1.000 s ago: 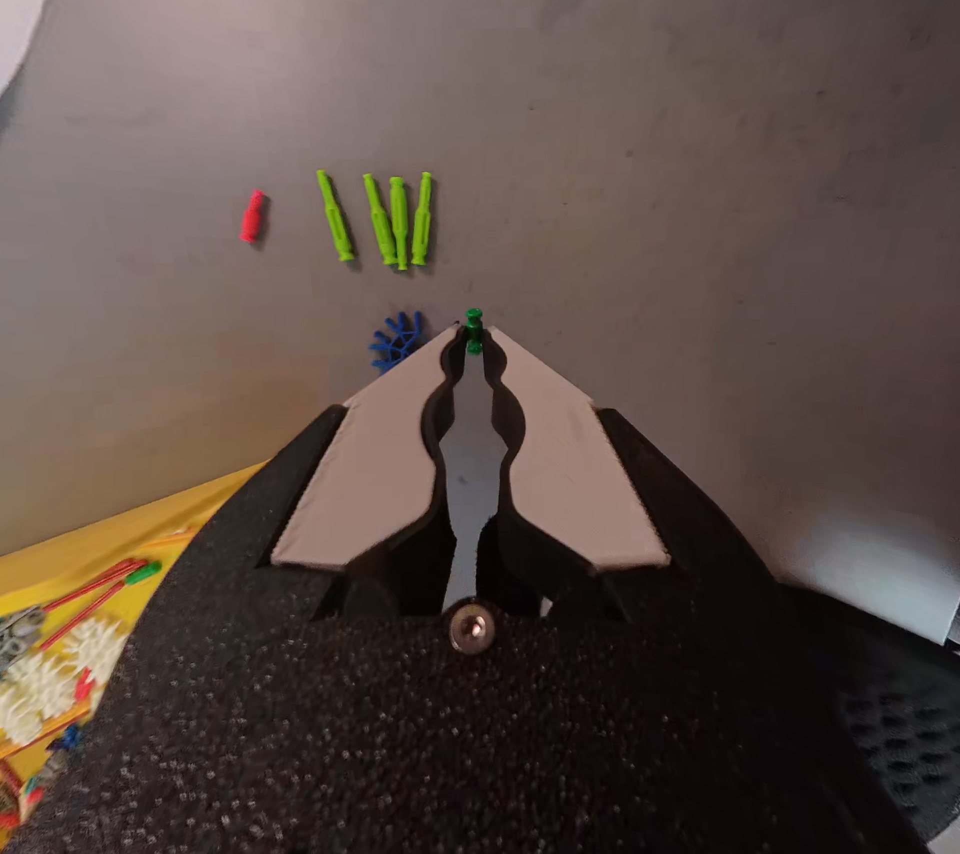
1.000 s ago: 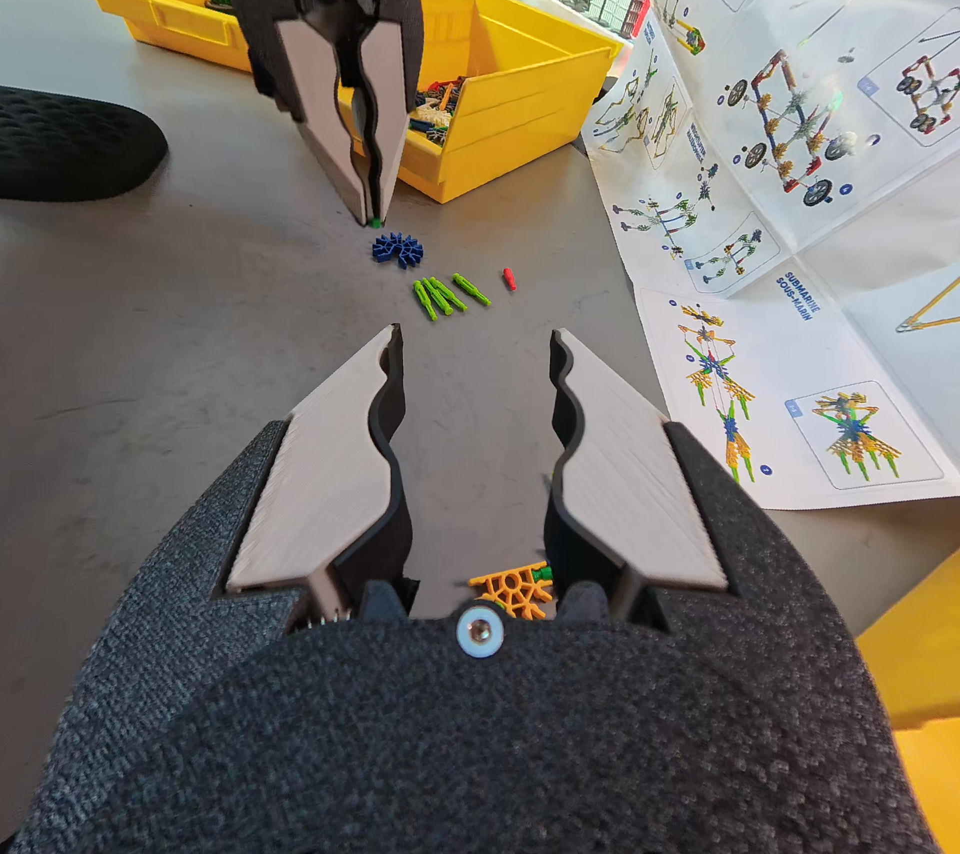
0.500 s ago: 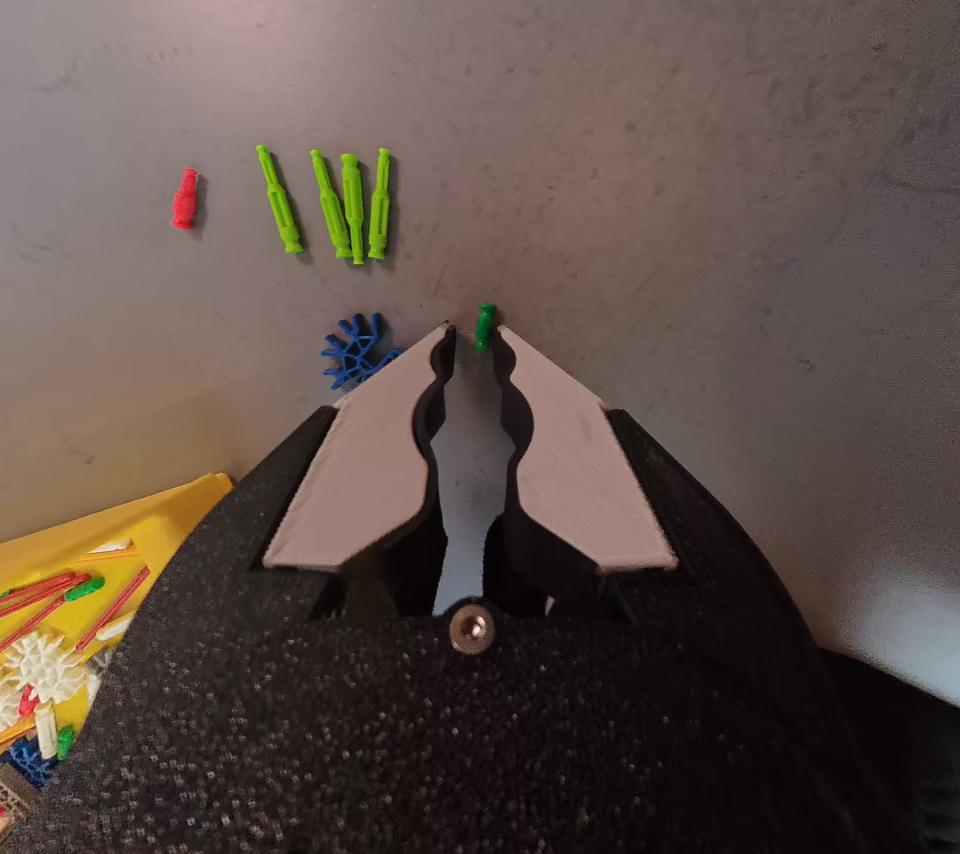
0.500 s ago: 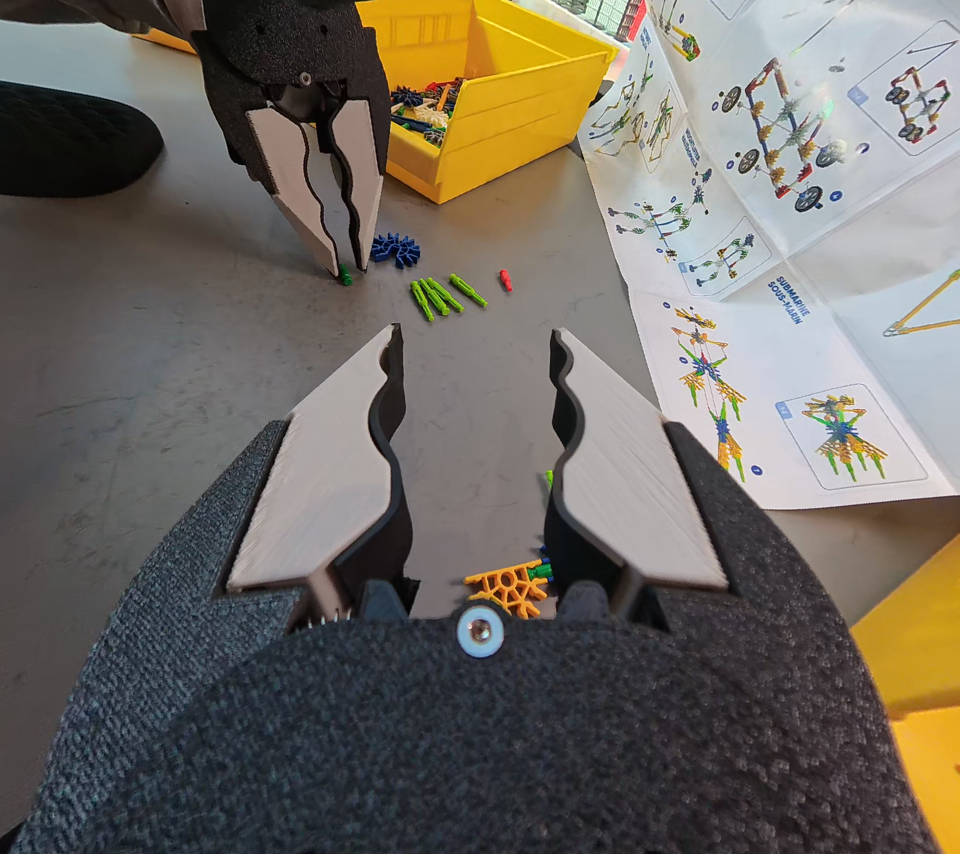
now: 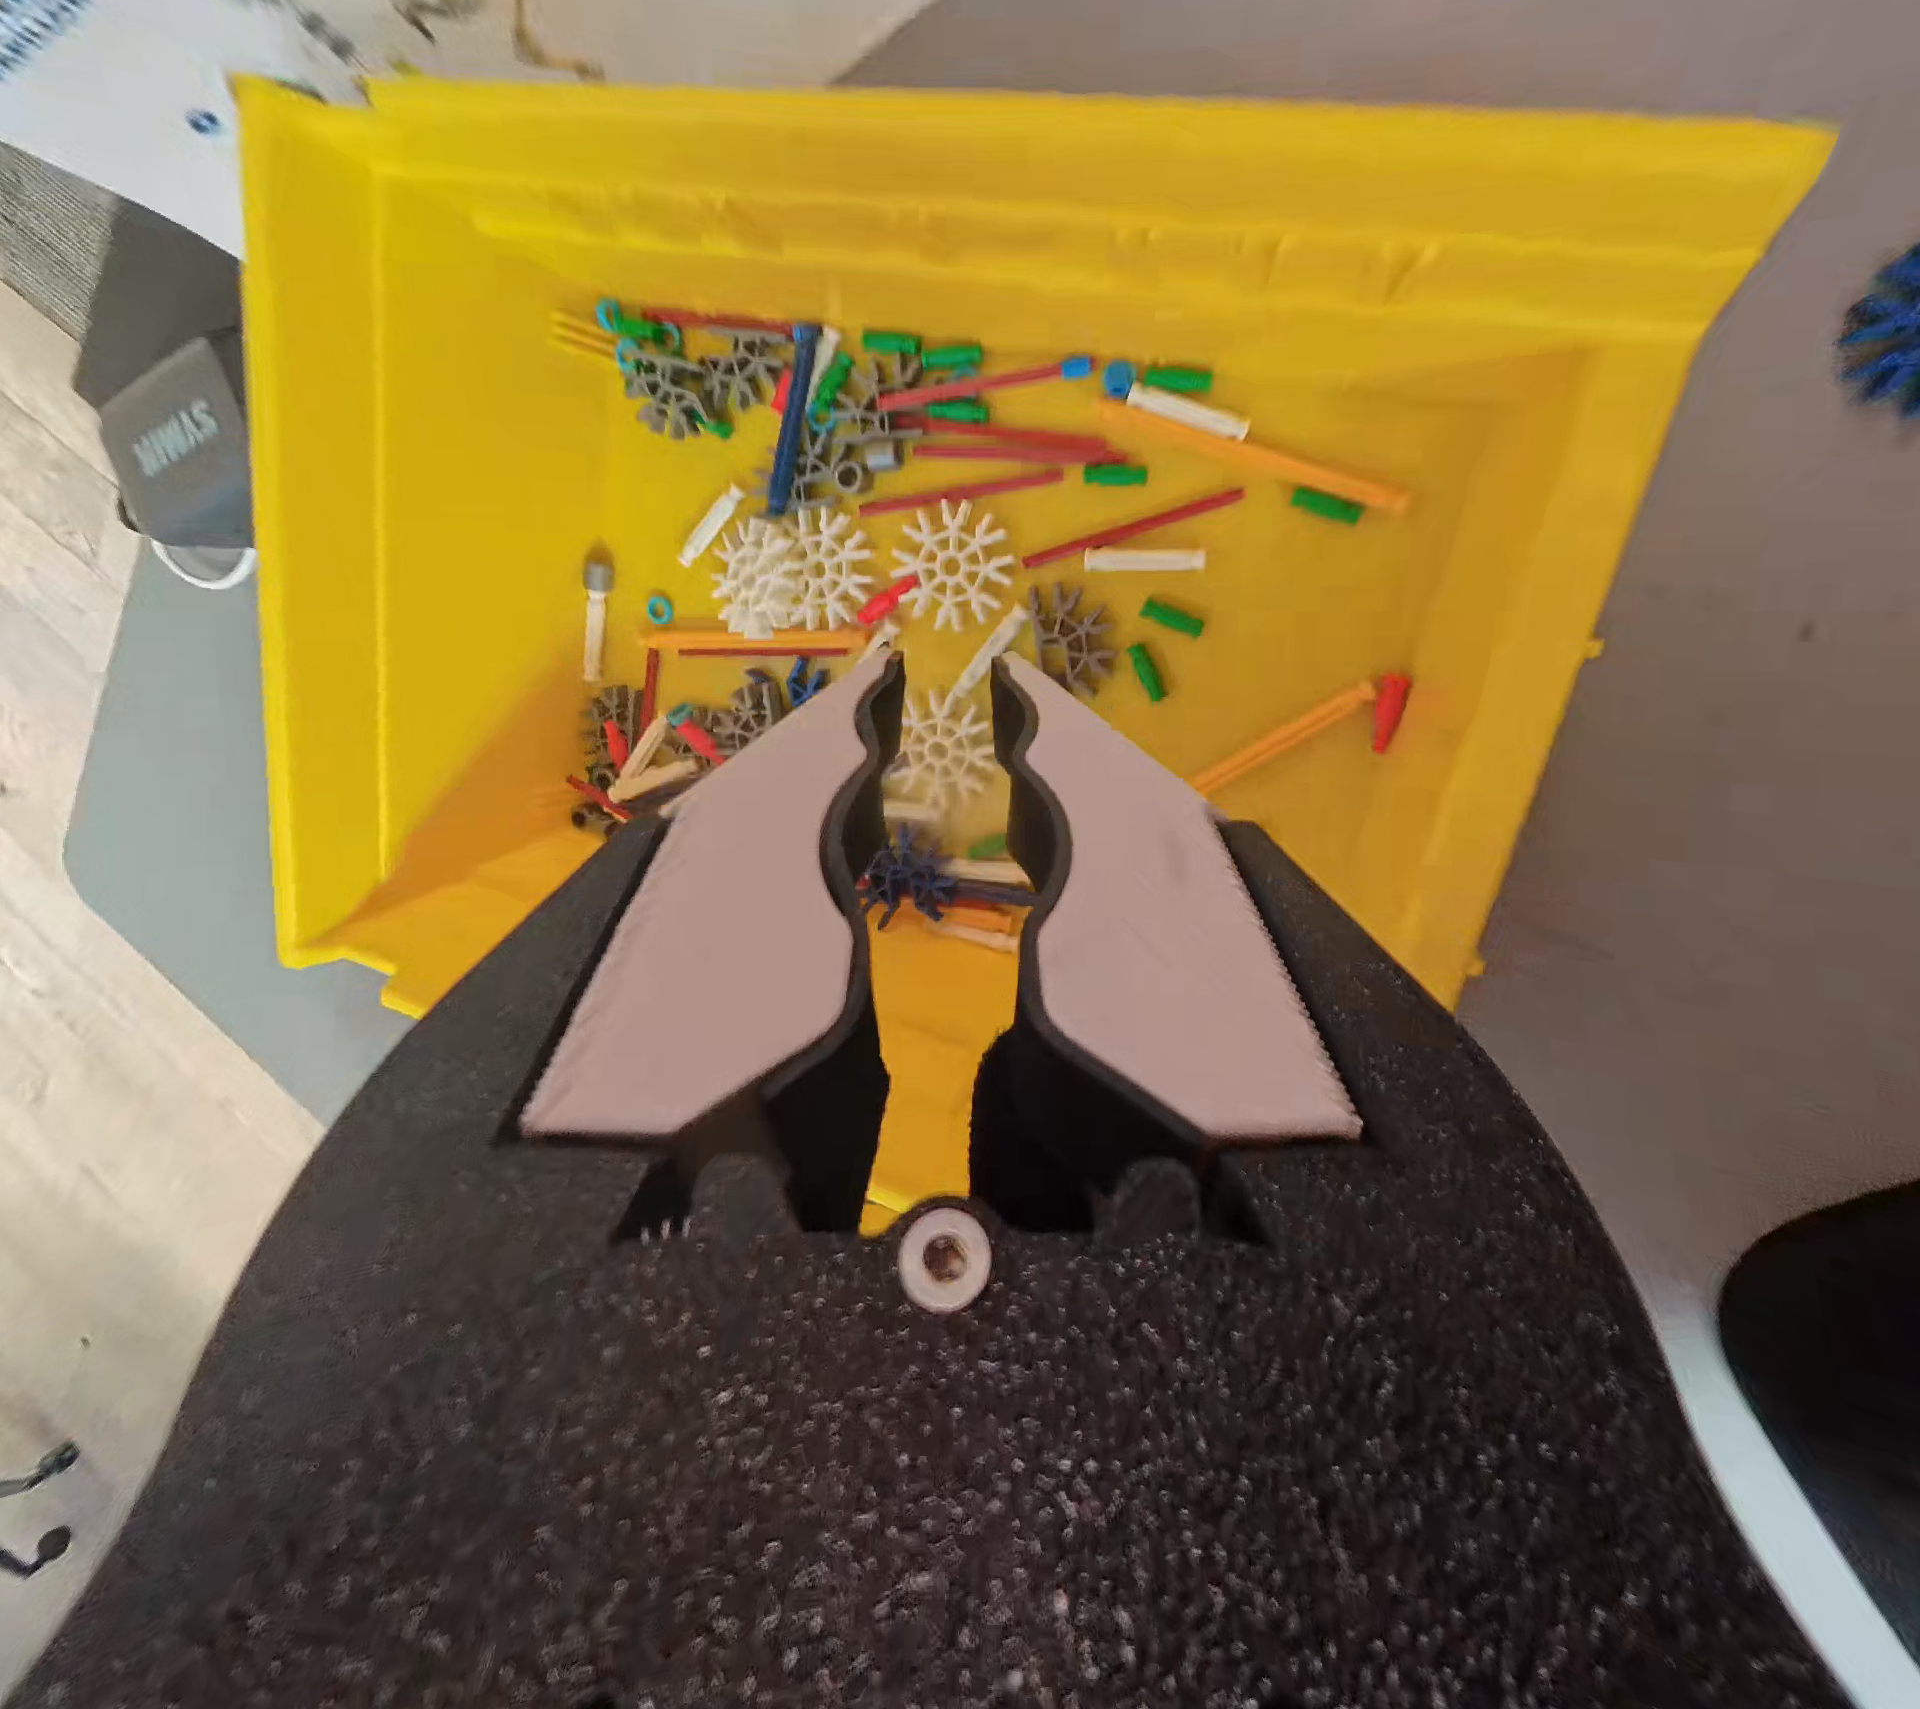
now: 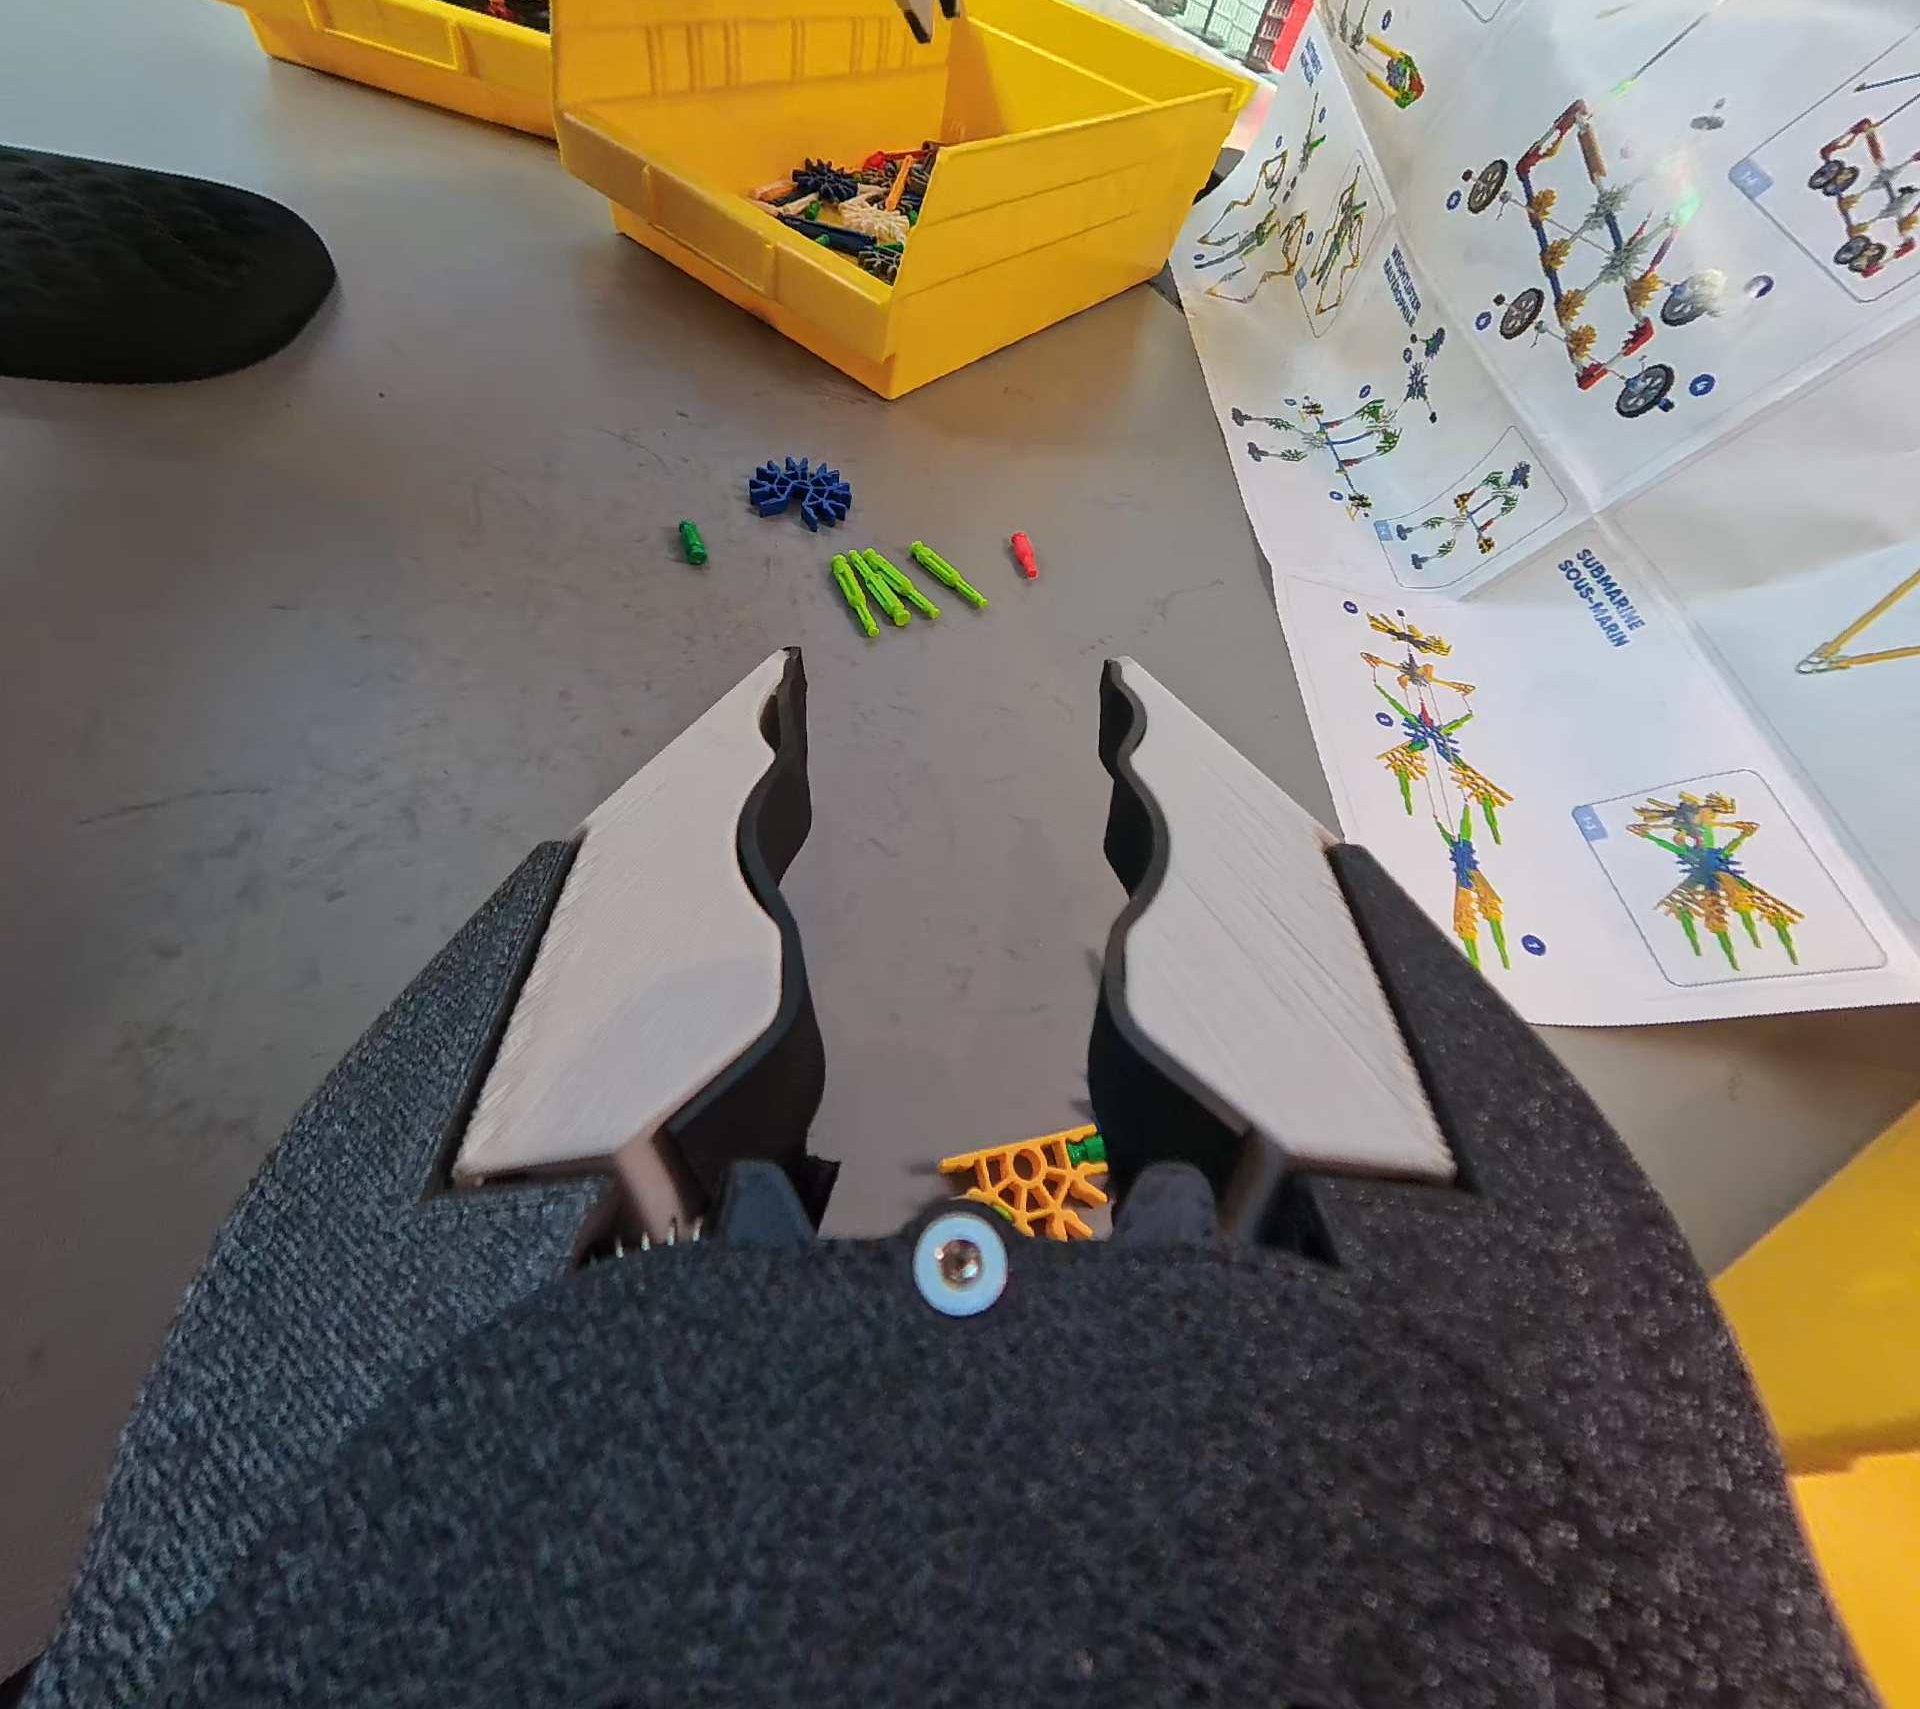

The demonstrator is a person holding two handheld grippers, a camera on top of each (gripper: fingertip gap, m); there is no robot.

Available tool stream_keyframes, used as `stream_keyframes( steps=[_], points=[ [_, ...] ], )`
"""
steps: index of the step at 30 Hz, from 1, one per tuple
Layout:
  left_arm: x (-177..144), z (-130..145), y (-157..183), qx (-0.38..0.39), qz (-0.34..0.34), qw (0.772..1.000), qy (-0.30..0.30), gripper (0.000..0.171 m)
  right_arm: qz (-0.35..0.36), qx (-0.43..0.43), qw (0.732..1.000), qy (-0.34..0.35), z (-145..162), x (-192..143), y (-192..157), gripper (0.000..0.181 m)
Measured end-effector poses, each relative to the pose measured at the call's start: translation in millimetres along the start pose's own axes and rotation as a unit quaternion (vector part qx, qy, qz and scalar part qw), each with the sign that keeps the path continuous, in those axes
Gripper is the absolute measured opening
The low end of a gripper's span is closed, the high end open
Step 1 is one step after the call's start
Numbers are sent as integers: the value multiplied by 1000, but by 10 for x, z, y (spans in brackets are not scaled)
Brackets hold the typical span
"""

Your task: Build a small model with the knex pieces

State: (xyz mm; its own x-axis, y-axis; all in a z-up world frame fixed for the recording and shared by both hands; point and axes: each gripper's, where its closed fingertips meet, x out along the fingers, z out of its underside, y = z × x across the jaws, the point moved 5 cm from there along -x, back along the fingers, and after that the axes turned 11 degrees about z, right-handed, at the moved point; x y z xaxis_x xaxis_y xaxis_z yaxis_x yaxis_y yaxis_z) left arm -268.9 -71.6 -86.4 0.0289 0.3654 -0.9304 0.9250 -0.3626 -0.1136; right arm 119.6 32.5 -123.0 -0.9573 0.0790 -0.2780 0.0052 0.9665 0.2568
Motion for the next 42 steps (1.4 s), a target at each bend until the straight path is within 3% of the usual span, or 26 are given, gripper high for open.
stream_keyframes(
  steps=[3,8,16,23,30,33,35,37,39,42],
  points=[
    [339,266,-130,6,18,997,-72,16,2,2,1000,-1,7,1,9,54],
    [652,451,-114,20,51,989,-139,12,3,9,1000,-6,46,12,37,54],
    [652,432,208,81,137,976,-152,8,0,13,1000,-13,89,32,43,54],
    [743,556,231,194,100,957,-193,13,-6,12,1000,-20,119,56,20,54],
    [743,571,240,178,113,958,-193,7,-4,12,1000,-22,123,59,22,54],
    [585,458,229,188,71,967,-158,6,-3,10,1000,-20,114,56,19,54],
    [272,123,351,180,52,980,-68,5,-2,12,1000,-19,116,57,25,54],
    [-77,-275,706,180,75,980,39,6,-3,14,1000,-21,128,65,30,54],
    [-250,-530,1237,208,127,965,98,6,-6,14,1000,-23,138,75,25,54],
    [-76,-685,1890,237,154,951,126,6,-7,7,1000,-23,124,71,2,54]
  ],
)
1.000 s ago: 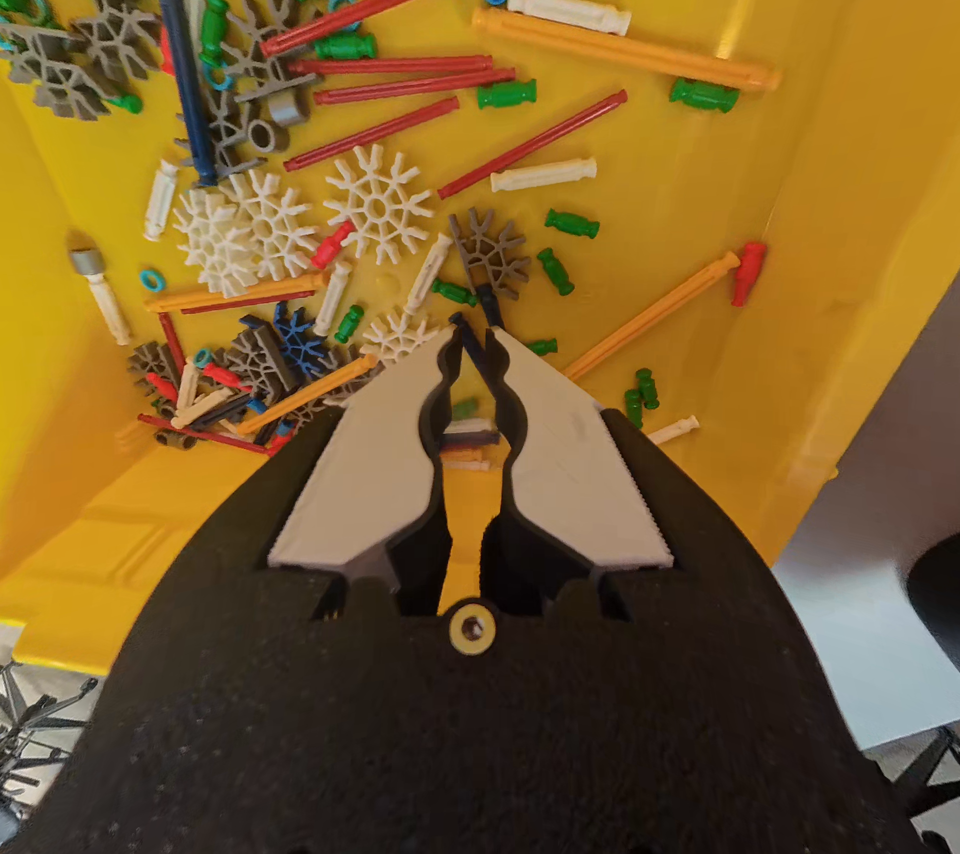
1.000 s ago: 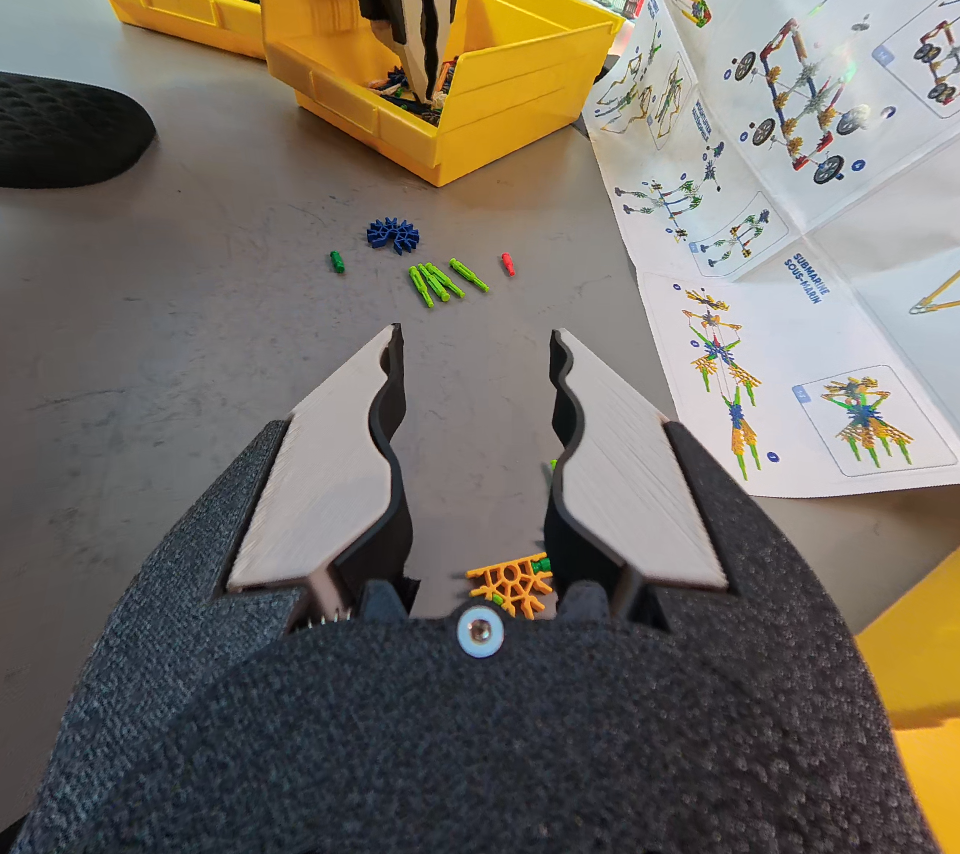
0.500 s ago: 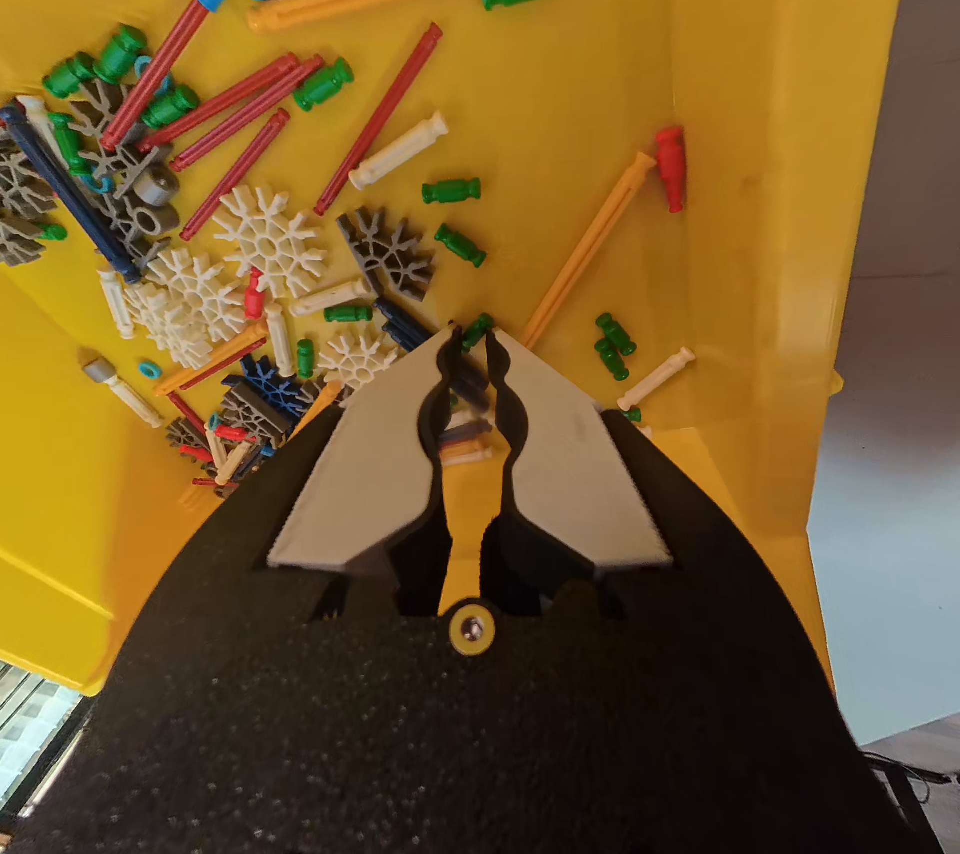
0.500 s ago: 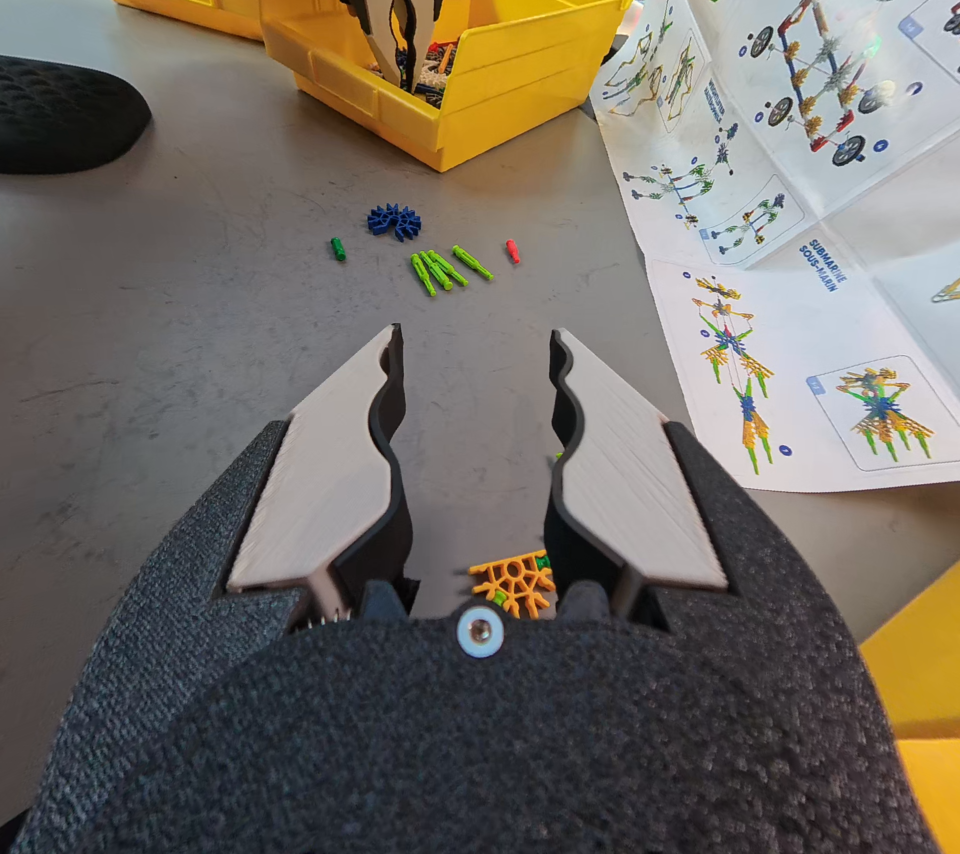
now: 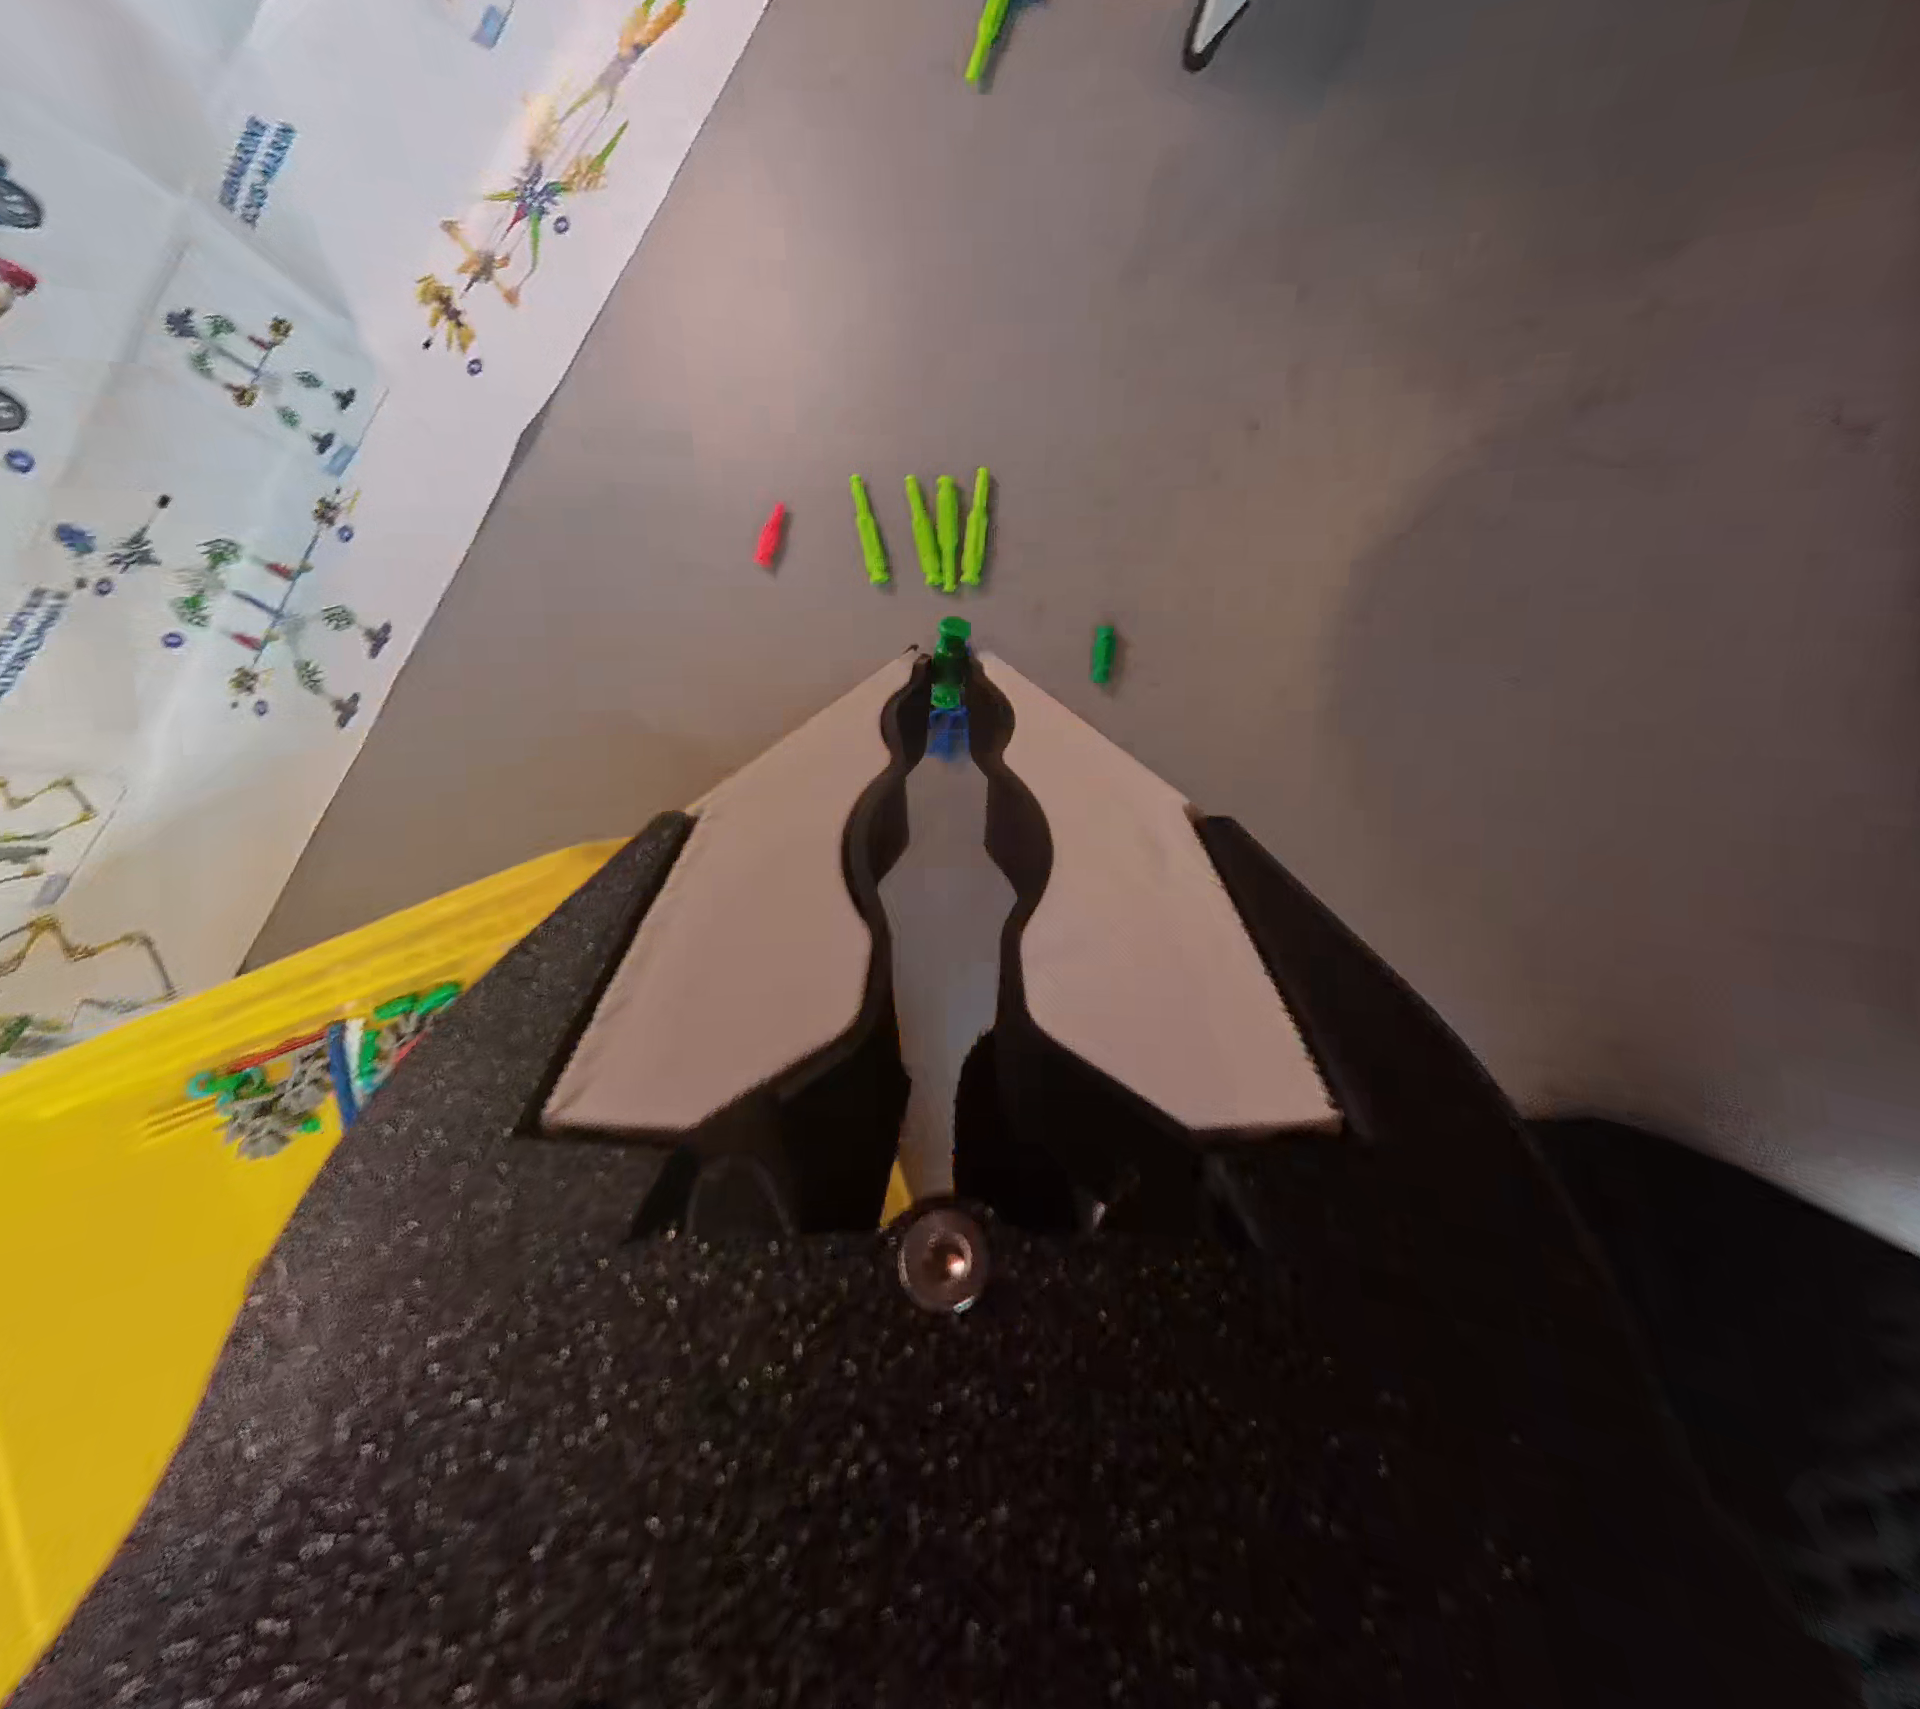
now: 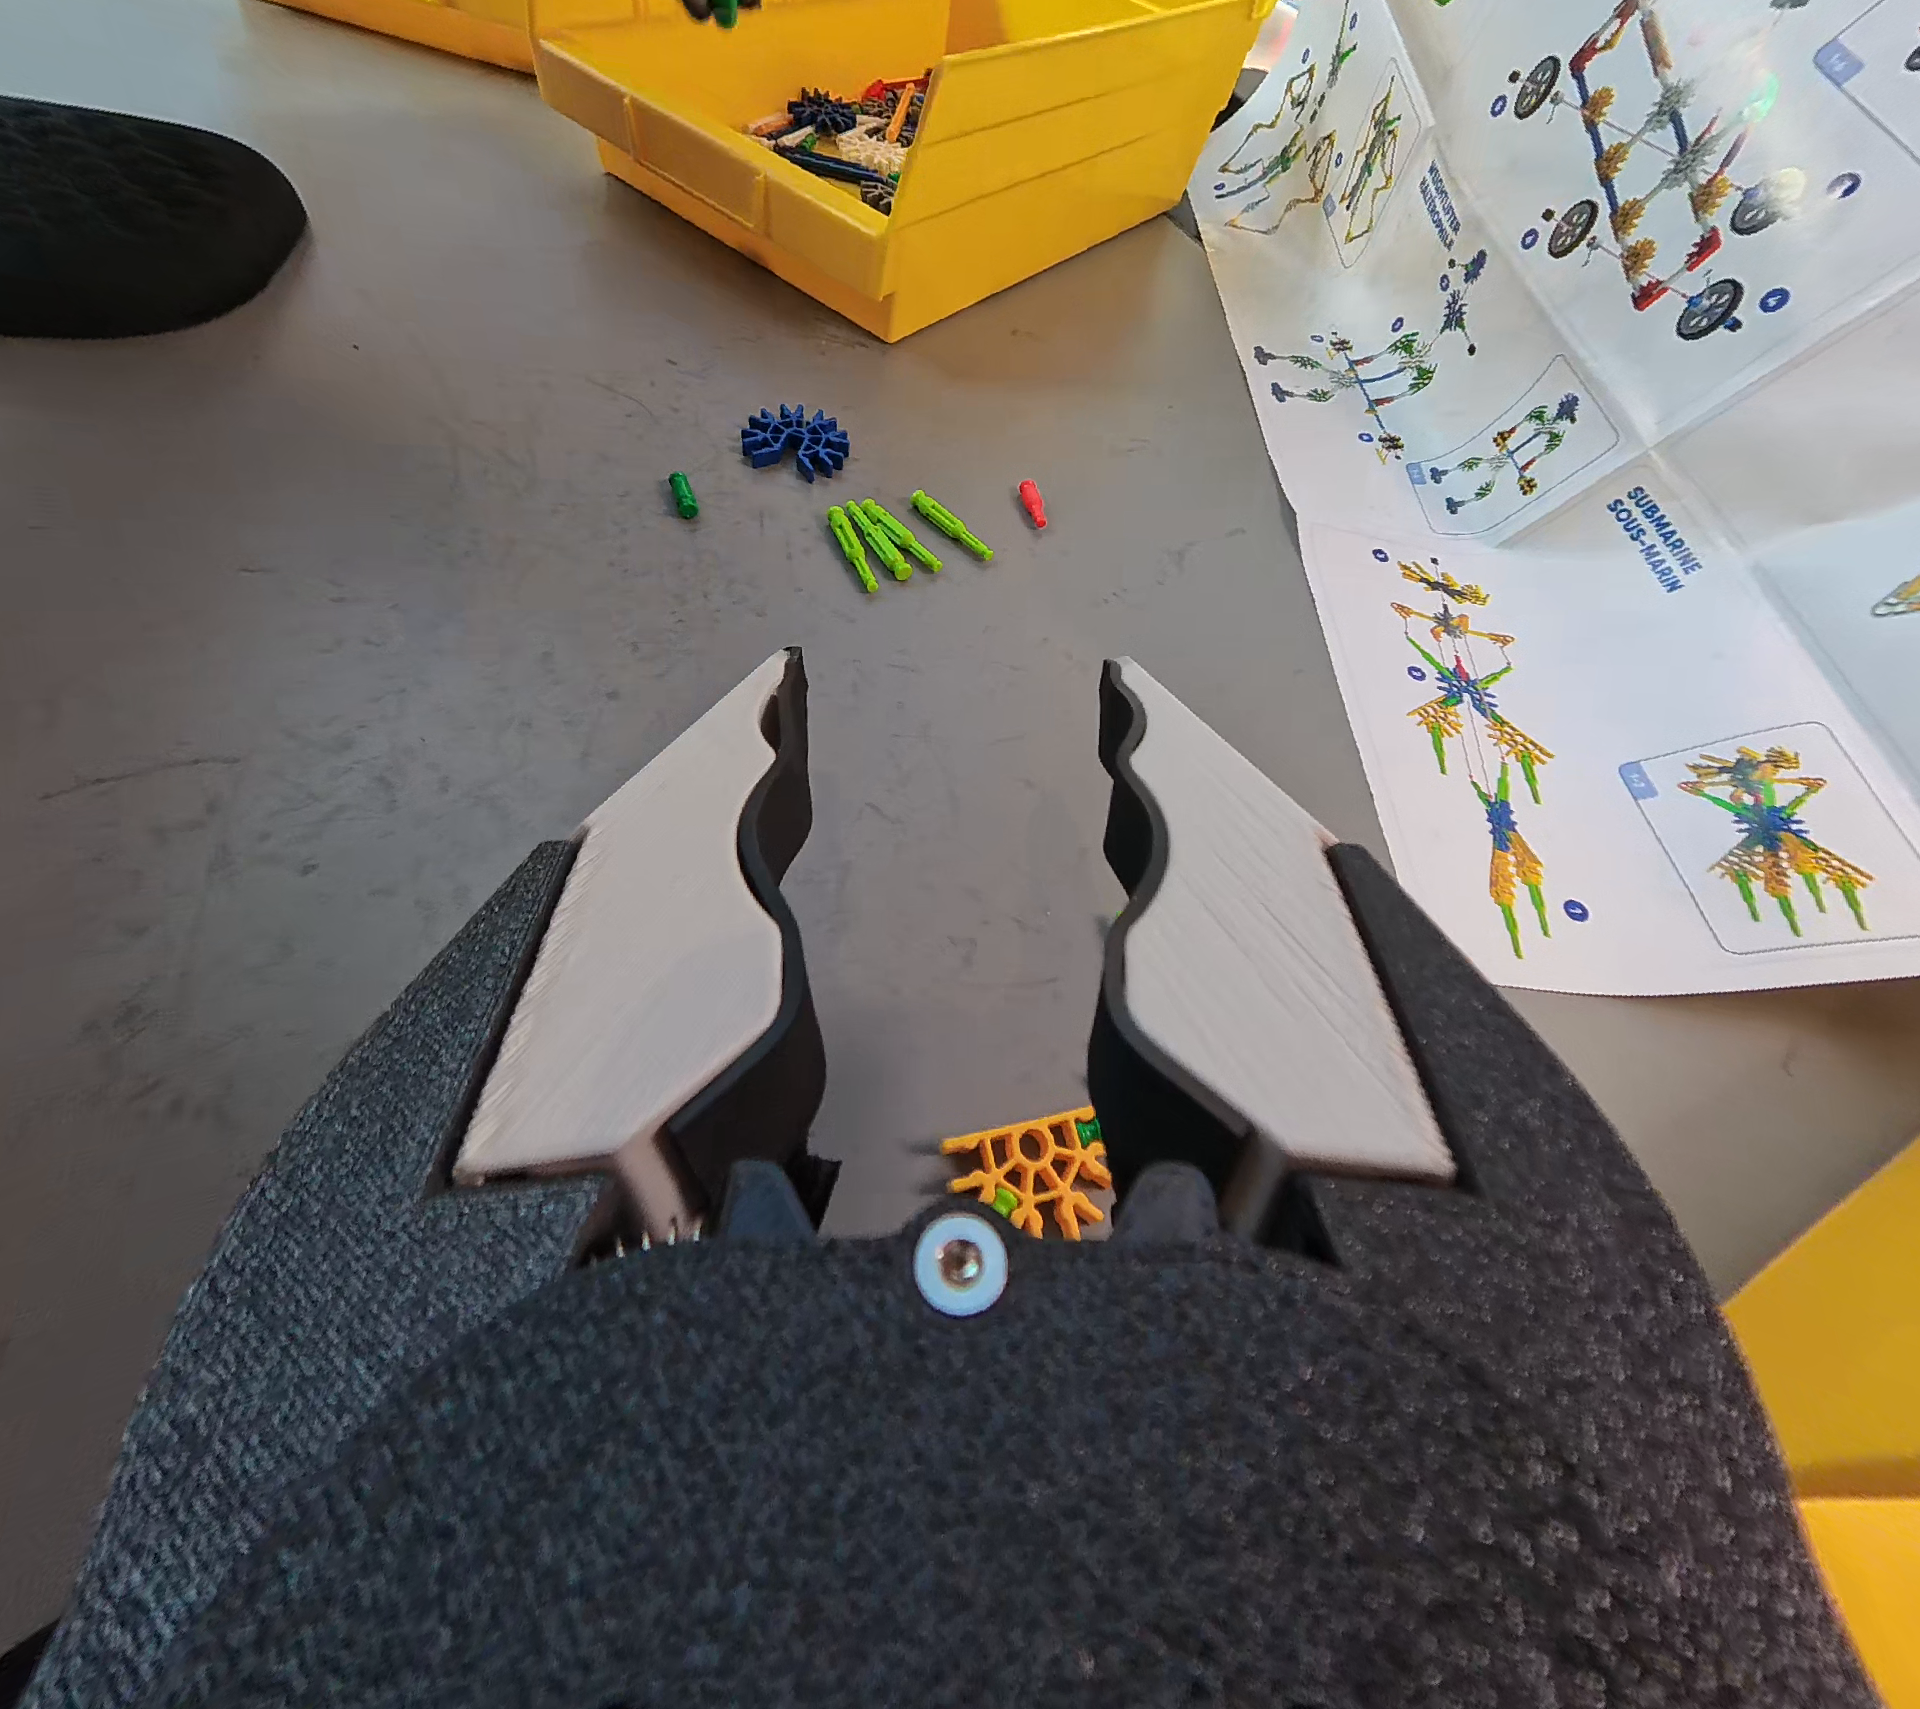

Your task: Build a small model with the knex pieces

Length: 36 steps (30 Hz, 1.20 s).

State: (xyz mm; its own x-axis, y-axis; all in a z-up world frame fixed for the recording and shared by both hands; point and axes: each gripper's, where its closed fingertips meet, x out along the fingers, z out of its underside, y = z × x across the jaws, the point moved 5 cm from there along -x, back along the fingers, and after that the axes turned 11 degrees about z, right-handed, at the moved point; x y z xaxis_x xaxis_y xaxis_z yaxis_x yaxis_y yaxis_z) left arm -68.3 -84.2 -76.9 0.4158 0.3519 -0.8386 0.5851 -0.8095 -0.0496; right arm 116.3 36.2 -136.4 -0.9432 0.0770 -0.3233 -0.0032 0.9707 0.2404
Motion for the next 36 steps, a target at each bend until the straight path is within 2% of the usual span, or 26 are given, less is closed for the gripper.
stream_keyframes(
  steps=[4,7,16,25,28,30,33,36],
  points=[
    [704,23,248,-30,27,999,-14,6,2,-6,1000,7,-41,-22,-13,54],
    [1007,44,303,-52,39,998,-11,7,4,-6,1000,9,-51,-27,-9,54],
    [1219,56,254,-39,38,997,-60,7,10,-21,1000,15,-100,-62,-13,54],
    [1199,80,234,-53,34,997,-44,8,11,-33,999,8,-83,-56,-25,54],
    [1084,46,226,-65,19,998,4,11,13,-34,999,6,-72,-53,-21,54],
    [955,3,182,-73,-20,995,69,12,14,-33,999,6,-68,-50,-17,54],
    [735,40,114,-98,-102,976,164,15,11,-30,999,3,-47,-32,-21,54],
    [588,172,99,-124,-157,956,216,16,10,-30,1000,-2,-12,3,-39,54]
  ],
)
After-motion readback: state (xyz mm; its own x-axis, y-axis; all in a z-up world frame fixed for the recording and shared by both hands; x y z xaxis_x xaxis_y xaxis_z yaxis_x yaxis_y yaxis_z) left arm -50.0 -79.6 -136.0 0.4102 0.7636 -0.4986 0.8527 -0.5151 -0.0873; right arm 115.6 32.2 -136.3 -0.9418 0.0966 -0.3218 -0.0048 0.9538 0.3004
